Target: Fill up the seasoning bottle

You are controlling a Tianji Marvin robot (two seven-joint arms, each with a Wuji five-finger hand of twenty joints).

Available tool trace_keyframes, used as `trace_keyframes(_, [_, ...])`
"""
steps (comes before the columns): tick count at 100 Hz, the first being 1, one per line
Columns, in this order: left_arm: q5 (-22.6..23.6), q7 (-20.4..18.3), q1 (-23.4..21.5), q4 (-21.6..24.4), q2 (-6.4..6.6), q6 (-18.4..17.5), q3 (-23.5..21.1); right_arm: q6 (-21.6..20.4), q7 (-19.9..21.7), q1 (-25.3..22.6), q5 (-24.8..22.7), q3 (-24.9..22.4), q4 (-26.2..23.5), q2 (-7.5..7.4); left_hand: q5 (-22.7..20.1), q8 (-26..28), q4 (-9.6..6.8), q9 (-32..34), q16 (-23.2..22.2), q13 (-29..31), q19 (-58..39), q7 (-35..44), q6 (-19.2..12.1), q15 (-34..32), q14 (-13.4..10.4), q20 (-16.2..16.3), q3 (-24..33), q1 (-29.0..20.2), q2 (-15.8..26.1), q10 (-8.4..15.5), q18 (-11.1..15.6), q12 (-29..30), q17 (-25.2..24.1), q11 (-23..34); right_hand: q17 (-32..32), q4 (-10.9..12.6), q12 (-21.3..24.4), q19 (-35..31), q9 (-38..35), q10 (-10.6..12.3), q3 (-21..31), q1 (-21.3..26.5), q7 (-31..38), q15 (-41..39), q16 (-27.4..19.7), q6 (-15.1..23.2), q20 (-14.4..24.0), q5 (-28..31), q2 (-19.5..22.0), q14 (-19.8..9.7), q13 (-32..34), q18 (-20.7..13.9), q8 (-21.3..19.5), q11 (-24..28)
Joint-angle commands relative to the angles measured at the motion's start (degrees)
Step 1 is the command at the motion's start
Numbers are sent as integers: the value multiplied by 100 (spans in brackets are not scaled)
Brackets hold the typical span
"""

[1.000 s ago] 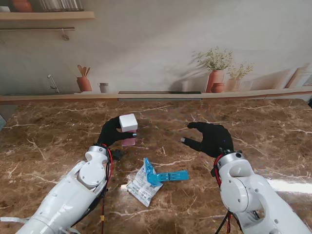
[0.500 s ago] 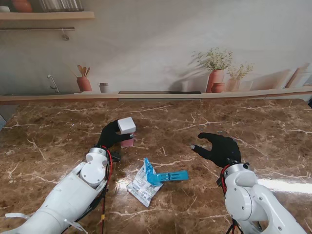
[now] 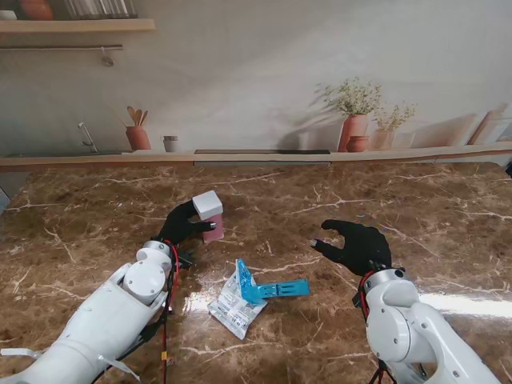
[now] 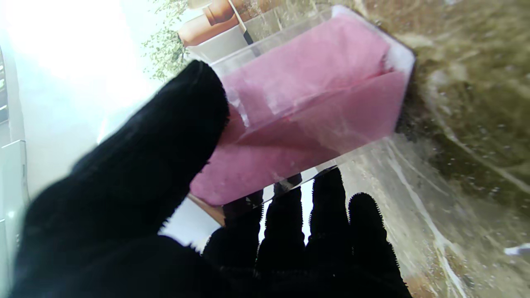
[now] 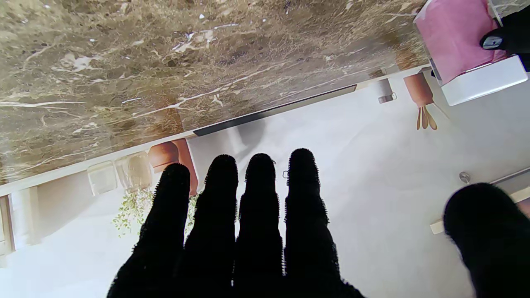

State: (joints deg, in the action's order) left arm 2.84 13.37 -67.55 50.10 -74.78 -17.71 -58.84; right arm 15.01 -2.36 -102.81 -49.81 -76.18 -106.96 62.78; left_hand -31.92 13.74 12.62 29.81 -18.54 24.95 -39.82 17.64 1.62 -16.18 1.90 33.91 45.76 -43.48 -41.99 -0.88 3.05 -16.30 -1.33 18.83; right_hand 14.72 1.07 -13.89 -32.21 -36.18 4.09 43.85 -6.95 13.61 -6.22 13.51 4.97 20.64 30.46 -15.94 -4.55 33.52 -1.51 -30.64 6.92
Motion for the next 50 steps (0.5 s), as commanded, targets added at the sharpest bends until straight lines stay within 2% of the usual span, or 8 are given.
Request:
trace_keyframes(1, [17,-52,-76,-83,59,83,15,22,71,-23,28,10,36,13,-152,-98,-600,-260,92,-242,336,-55,-117,154,-305,-86,674,-10,585,245,343,74,-68,-65,-77,212,92,26,158,-18,-120,112,-38,27,-103,65,-124,-88,66,-65,-207,-54,50,-55])
trace_keyframes(23, [63,-173,-149,35,127,234,-35,14,48,-29,13,16,28,15,205,-207,-547,-710,106,-656,1321,-279,79,345,-291,91,433,349,328,159,402,129,-125,-144,-87,212,75,10,164,-25,-131,137,-38,23,-89,50,-124,-106,56,-49,-219,-32,46,-48])
trace_keyframes(35, [142,-227,-183,83,173,290,-69,33,31,-44,21,20,26,19,356,-241,-503,-877,120,-809,1500,-356,170,420,-271,173,284,619,141,125,388,155,-227,-200,-91,212,67,1,166,-29,-132,153,-37,18,-79,47,-122,-109,49,-33,-221,-25,44,-47])
trace_keyframes(36, [145,-236,-187,88,177,294,-73,34,29,-45,23,21,26,20,369,-265,-499,-905,112,-831,1710,-383,179,442,-270,383,262,640,120,121,386,171,-188,-202,-91,212,67,1,168,-32,-131,156,-38,18,-79,43,-122,-111,47,-28,-222,-26,44,-48])
trace_keyframes(38, [148,-257,-197,102,186,302,-84,35,24,-46,25,23,27,21,399,-286,-490,-946,107,-863,1878,-412,202,466,-265,541,227,679,79,114,385,186,-176,-212,-91,212,65,-1,162,-34,-131,161,-35,16,-77,41,-121,-106,46,-24,-221,-23,43,-45])
trace_keyframes(50, [211,-323,-264,189,241,345,-157,29,-8,-51,35,28,34,25,539,-326,-409,-1100,129,-1000,2051,-498,245,544,-275,611,8,943,-115,110,386,208,-259,-266,-90,210,58,-8,151,-34,-136,165,-39,16,-70,54,-119,-117,48,-34,-223,-16,43,-41])
